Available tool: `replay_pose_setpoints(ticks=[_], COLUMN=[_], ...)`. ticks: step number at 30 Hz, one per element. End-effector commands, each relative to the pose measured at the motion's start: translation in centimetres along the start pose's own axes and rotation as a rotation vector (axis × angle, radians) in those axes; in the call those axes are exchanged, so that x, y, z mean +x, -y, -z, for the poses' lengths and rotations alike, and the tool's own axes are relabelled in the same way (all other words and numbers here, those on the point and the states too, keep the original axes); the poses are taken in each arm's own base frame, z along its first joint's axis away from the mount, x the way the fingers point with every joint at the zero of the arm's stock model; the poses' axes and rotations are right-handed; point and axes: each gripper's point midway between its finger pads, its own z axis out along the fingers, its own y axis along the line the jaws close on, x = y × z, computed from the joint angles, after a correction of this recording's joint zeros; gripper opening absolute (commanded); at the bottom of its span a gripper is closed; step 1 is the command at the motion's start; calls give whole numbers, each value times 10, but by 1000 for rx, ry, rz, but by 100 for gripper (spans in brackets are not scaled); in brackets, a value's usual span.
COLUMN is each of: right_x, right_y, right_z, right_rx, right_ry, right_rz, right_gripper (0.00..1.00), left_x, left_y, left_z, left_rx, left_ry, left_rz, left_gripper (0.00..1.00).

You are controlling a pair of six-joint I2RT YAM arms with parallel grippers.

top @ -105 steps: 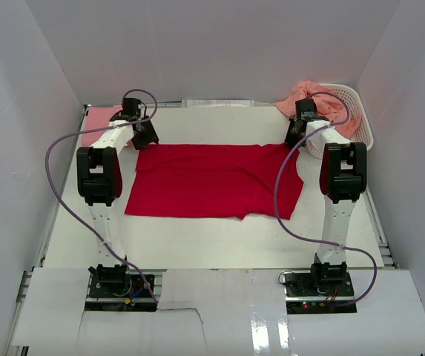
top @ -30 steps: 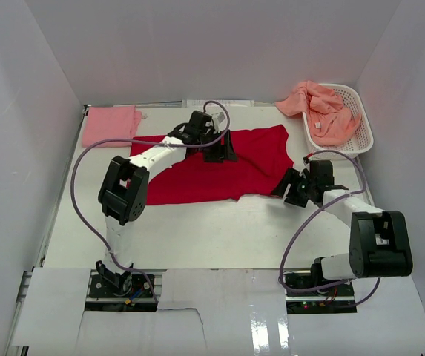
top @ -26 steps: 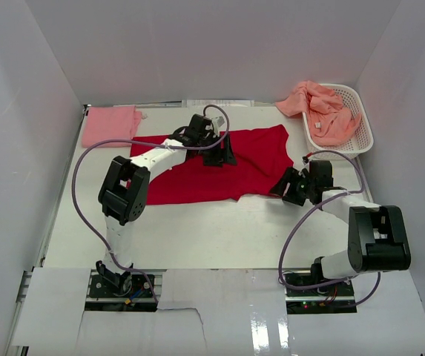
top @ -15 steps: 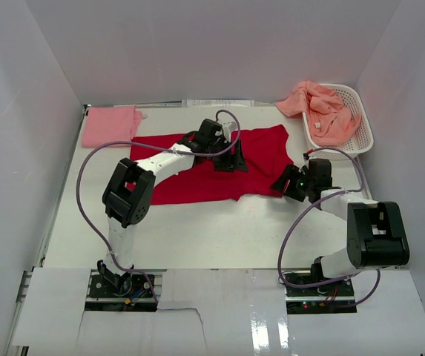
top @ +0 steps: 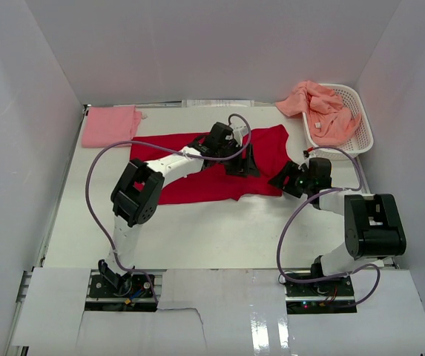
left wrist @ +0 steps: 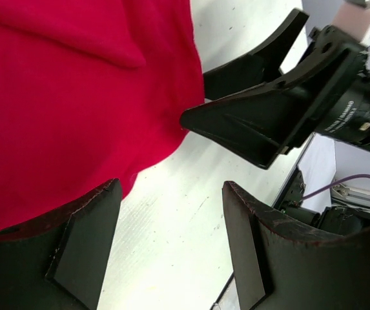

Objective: Fold and stack the t-shirts
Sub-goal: Fold the flattened tshirt in 1/3 of the way

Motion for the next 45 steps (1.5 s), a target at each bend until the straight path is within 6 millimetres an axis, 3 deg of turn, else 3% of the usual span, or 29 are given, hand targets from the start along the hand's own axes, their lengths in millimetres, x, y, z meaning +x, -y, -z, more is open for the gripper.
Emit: replay_pose_setpoints(ticks=[1,7,14,16,17,19,20,25,28,29,31,32,35,38,41,42,44,45], right_x=[43,48,25,10,5,-10,-17,-56,-57,-53,-50,-38,-28,-5,11,20,25,36], right_y=[16,0,-52,-71,-77,-93,-97,-119,-117,-114,-101,-89,-77,-65,-58,-55,-52,-45], right_z=[-3,-2,23,34,36,41,41,34,27,29,28,29,41,49,53,54,53,53], right_rx=[25,-58,-217,-267,-284,-330,-344,-400,-382,-342,-253,-211,-131,-66,-35,-30,-19,-5], right_ry=[-126,-165,-199,-201,-203,-202,-193,-142,-190,-236,-233,-243,-204,-211,-217,-225,-209,-216], right_rz=[-74,-112,-157,-152,-150,-141,-138,-105,-113,-96,-71,-76,-52,-35,-33,-41,-72,-95], right_gripper=[72,71,66,56,31,10,8,8,8,20,32,45,56,57,57,57,57,57], left_x=[-5,2,-6,-12,-15,-22,-26,-33,-30,-29,-27,-29,-29,-38,-43,-49,-50,-51], left_y=[11,1,-2,1,1,4,6,11,8,6,5,4,-9,-43,-61,-55,-67,-68], left_z=[2,-1,4,9,10,14,15,25,29,33,34,37,41,61,91,106,122,128], left_rx=[29,3,-49,-57,-66,-72,-69,-91,-109,-115,-117,-120,-167,-288,-336,-344,-408,-417], left_ry=[11,2,20,32,42,48,59,73,73,75,73,78,82,127,200,241,284,297], left_rz=[-20,-19,-50,-59,-66,-72,-81,-107,-105,-103,-99,-97,-56,77,133,126,132,128], left_gripper=[74,74,74,74,74,74,74,74,74,74,74,74,74,74,75,75,75,75])
